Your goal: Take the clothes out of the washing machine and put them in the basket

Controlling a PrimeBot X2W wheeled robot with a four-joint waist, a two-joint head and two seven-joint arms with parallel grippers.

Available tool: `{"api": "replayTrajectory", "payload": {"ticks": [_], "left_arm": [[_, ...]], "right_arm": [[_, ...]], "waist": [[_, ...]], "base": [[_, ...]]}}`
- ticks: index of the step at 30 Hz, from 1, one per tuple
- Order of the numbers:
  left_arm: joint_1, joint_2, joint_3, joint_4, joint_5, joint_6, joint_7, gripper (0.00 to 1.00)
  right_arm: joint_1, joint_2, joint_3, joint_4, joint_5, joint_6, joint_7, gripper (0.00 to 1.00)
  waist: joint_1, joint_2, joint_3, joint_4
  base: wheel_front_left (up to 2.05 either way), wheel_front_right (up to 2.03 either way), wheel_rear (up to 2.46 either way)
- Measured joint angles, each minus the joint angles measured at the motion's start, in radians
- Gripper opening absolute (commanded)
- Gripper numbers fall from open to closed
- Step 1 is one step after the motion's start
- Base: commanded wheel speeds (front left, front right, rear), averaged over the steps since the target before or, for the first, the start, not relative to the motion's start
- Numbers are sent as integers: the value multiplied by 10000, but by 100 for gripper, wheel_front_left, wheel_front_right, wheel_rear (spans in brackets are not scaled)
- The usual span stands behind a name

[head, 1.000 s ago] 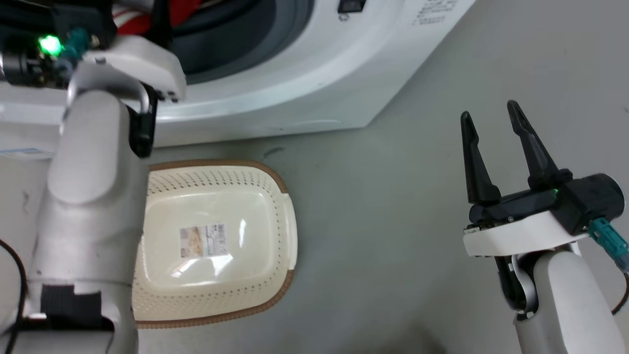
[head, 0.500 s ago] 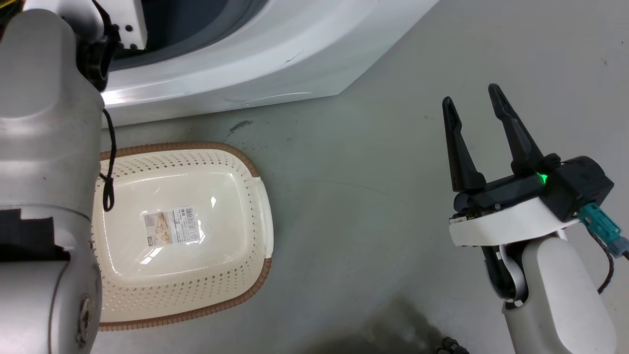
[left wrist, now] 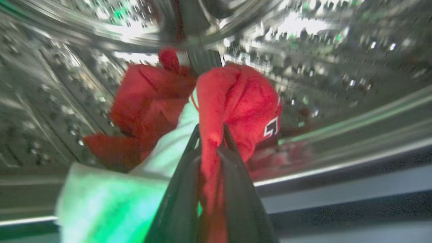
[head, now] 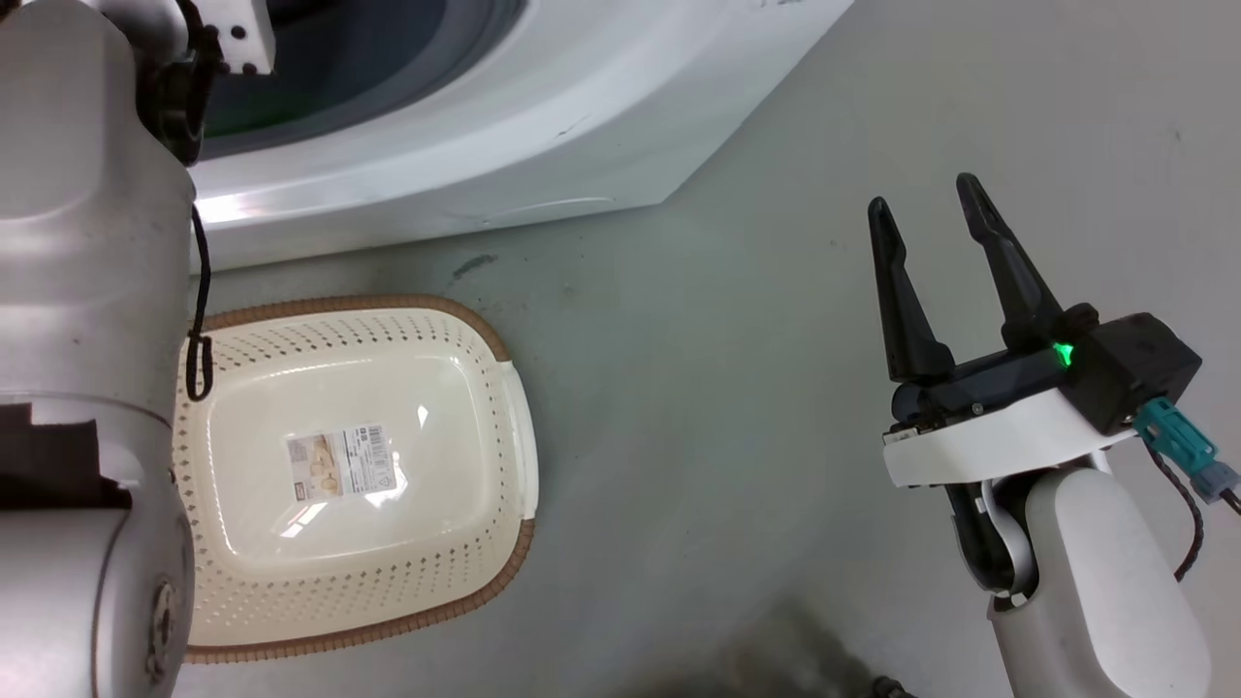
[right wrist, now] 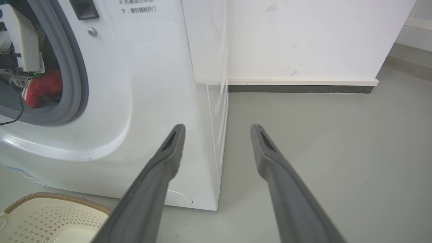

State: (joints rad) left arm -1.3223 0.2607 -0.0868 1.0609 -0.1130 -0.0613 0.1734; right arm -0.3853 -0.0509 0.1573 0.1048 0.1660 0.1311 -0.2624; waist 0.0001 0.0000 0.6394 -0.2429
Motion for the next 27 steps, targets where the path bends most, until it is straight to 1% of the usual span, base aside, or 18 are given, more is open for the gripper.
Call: {"api": "replayTrajectory", "payload": {"ticks": [3,6,8,11,16,20,23,27], "left_arm": [[428,0,-125,-479,146,90,-1868,0],[1089,-79,-123,-644,98,98,-3536,0],[1477,-178,-128,-713,38,94,-4056,0],[2196,-265,-50,-1174,-71,96,-4324,0],[3990,-426,462,-3246,-368,178,-4337,0],[5569,-537,744,-4487,-408,184,-4335,0],[6542,-729,932,-5338,-410,186,-4335,0],[8045,-1129,1106,-6613,-403,259,-4351,0]], "right_arm": [[22,-2,-35,94,-36,0,-2,100],[104,2,-104,150,-123,0,-4,100],[267,2,-171,209,-188,0,-4,100],[520,2,-261,274,-297,0,-4,100],[1042,2,-435,430,-445,0,-6,100],[1433,4,-566,502,-527,0,-6,100],[1722,2,-663,583,-548,-2,-6,100],[2119,4,-780,658,-640,-2,-6,100]], "waist": [[0,0,-282,63],[0,0,-672,140],[-1,0,-980,205],[-1,0,-1485,320],[-3,0,-2389,540],[-3,0,-3101,726],[-4,0,-3602,874],[-4,0,-4241,1070]], "base": [[0,0,0],[0,0,0],[0,0,0],[0,0,0],[0,0,0],[0,0,0],[0,0,0],[0,0,0]]}}
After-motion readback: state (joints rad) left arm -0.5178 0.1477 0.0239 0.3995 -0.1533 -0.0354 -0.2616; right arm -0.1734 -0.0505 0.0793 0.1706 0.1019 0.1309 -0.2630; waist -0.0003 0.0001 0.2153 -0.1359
